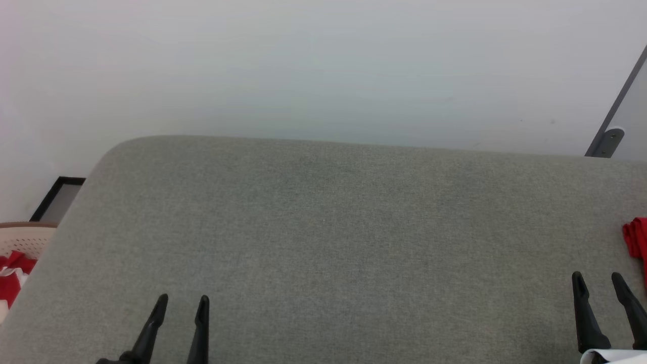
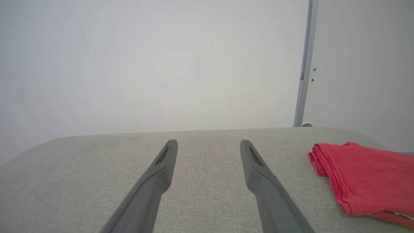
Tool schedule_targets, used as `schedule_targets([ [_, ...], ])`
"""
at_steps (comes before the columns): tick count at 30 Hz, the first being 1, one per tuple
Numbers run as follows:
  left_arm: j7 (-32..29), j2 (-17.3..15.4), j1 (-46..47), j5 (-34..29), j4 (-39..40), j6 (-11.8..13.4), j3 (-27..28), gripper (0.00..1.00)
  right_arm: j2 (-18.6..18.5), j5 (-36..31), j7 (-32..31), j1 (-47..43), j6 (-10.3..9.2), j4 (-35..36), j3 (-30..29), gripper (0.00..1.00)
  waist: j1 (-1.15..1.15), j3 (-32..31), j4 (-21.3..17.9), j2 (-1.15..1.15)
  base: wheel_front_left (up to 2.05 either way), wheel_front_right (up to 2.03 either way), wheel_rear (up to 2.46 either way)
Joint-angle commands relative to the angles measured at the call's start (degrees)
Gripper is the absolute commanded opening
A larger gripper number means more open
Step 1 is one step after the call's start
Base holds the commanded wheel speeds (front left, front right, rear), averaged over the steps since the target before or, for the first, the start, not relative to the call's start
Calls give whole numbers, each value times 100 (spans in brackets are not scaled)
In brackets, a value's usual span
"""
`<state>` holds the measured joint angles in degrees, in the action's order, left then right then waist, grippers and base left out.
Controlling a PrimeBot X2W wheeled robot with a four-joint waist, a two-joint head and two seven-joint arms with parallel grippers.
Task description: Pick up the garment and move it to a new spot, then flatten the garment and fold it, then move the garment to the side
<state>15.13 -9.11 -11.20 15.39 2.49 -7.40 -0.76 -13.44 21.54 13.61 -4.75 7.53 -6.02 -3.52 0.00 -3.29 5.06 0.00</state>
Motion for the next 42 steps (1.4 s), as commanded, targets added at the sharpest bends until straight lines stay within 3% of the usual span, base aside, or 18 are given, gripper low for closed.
schedule_targets([
  [1,-4,-2,-22,6,-4,-14,-2,100,44,-27,-19,-80,-9,53,-47,100,0,6,-4,0,0,0,0],
  [27,-4,-20,22,117,43,-14,35,100,271,-142,-90,-197,-9,431,-109,100,0,62,-31,0,0,0,0],
  [28,0,-12,18,119,43,0,28,0,262,-130,-86,-169,0,411,-129,0,0,62,-30,0,0,0,0],
  [32,-1,46,-48,130,-174,0,-20,0,359,-120,-108,-217,0,184,-123,0,0,64,-32,0,0,0,0],
  [42,-213,68,163,1122,-329,10,7,0,443,768,-347,-46,-1,66,-150,0,0,85,-67,0,0,0,0],
])
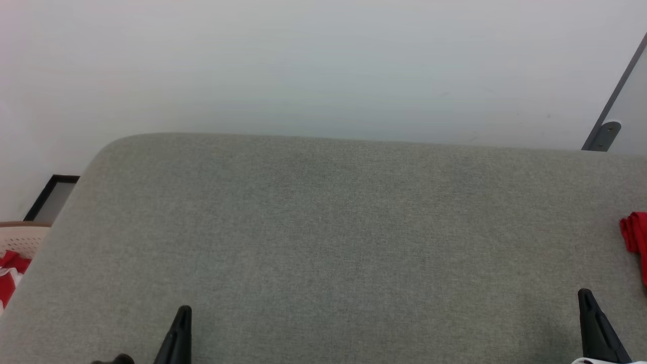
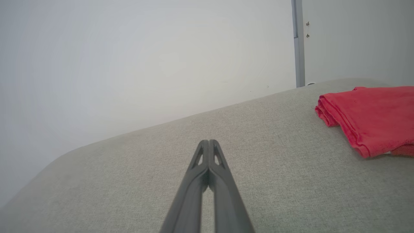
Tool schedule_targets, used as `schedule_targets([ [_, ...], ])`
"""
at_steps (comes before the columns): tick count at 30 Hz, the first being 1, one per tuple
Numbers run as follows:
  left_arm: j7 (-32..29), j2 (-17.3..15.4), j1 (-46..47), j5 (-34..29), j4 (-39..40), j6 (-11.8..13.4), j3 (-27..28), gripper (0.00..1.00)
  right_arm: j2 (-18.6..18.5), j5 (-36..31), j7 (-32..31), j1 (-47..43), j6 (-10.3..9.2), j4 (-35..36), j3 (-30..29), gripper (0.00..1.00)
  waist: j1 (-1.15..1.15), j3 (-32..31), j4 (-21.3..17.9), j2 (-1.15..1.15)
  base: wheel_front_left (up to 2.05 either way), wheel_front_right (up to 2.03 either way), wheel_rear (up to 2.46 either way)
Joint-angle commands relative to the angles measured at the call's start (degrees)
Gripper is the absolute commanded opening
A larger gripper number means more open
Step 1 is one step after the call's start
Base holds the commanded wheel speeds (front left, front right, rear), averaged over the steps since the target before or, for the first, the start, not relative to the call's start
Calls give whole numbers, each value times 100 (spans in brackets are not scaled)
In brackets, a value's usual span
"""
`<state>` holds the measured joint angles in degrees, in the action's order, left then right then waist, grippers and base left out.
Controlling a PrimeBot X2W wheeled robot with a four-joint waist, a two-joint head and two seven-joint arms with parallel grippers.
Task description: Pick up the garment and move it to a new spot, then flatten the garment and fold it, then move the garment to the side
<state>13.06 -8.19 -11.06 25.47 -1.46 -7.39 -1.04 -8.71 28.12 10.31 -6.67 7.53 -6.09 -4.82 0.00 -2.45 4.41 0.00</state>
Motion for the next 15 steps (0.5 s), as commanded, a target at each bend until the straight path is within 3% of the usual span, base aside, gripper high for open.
schedule_targets([
  [1,-28,-22,173,217,43,8,38,0,-22,203,-41,164,-1,61,-23,0,0,3,-5,0,0,0,0],
  [15,-330,19,491,1529,-232,-2,91,0,93,1395,-355,390,-1,-96,-53,0,0,34,-58,0,0,0,0],
])
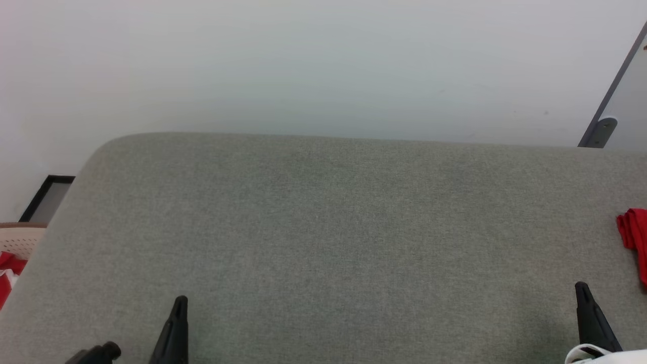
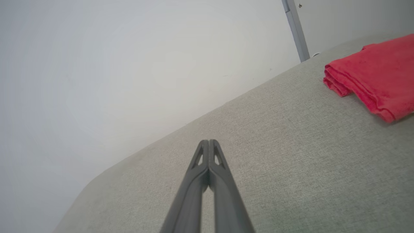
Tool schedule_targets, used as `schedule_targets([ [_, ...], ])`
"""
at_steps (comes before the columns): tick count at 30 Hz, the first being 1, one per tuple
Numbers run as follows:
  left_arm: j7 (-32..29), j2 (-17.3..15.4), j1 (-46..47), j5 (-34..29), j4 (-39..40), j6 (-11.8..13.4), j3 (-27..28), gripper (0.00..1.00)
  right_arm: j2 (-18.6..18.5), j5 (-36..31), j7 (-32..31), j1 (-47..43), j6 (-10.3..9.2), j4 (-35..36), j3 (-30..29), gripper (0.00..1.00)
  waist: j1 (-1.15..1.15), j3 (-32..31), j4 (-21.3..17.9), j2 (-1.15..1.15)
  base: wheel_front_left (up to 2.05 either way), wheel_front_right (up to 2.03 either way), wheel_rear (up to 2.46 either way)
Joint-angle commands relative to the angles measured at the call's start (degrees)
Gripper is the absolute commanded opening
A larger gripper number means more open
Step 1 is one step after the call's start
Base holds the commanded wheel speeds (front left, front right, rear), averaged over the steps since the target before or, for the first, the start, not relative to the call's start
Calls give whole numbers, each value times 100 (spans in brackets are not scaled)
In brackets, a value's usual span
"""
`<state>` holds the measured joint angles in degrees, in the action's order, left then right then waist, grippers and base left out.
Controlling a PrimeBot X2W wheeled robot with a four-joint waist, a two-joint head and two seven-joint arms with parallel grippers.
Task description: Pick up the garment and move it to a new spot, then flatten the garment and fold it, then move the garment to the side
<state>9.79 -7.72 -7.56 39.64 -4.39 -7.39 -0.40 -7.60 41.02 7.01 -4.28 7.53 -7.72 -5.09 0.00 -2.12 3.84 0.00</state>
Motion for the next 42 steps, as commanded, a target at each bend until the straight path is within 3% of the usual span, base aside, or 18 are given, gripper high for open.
schedule_targets([
  [1,-24,-25,160,198,43,-3,31,0,-11,184,-47,164,-2,55,-28,0,0,3,-5,0,0,0,0],
  [42,-759,139,812,2967,-465,-10,244,0,241,2771,-740,664,-4,-298,-99,0,0,96,-161,0,0,0,0],
])
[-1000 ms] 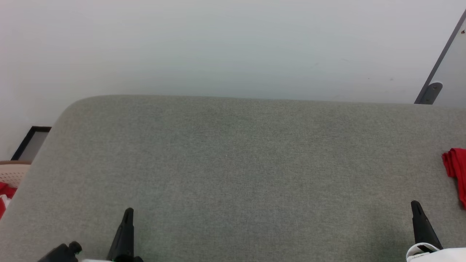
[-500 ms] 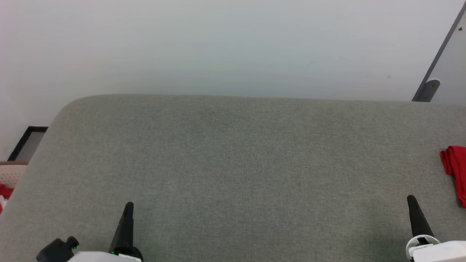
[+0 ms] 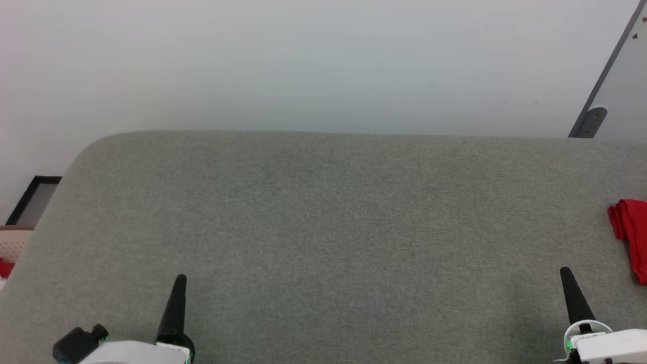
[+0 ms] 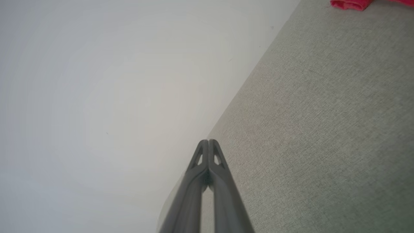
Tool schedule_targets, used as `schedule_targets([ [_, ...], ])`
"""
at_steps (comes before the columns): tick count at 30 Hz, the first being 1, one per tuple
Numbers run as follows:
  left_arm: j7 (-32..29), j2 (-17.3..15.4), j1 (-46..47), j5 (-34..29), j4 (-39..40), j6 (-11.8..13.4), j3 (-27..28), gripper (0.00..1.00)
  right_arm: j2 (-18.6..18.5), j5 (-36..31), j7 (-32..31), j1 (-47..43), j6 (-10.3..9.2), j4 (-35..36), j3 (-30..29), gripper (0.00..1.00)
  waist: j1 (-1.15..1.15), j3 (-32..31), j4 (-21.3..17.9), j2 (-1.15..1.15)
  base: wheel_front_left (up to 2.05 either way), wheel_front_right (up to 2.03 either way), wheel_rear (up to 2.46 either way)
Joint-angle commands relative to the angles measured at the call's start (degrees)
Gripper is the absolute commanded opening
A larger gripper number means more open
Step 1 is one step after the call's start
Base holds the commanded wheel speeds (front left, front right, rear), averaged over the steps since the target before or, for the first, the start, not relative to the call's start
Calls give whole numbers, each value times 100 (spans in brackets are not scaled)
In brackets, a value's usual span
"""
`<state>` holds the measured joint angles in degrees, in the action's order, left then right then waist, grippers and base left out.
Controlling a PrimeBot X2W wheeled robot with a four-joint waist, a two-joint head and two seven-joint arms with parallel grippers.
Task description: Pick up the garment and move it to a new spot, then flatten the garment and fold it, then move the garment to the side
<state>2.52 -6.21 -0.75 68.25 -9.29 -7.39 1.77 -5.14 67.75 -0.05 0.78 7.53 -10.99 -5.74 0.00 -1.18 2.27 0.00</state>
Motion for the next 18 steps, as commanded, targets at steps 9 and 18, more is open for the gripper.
schedule_targets([
  [9,-164,27,240,573,-68,-11,76,0,43,548,-151,235,-5,-32,-44,0,0,22,-37,0,0,0,0],
  [18,-281,61,340,956,-145,-12,121,0,79,919,-246,294,-5,-86,-51,0,0,41,-67,0,0,0,0],
])
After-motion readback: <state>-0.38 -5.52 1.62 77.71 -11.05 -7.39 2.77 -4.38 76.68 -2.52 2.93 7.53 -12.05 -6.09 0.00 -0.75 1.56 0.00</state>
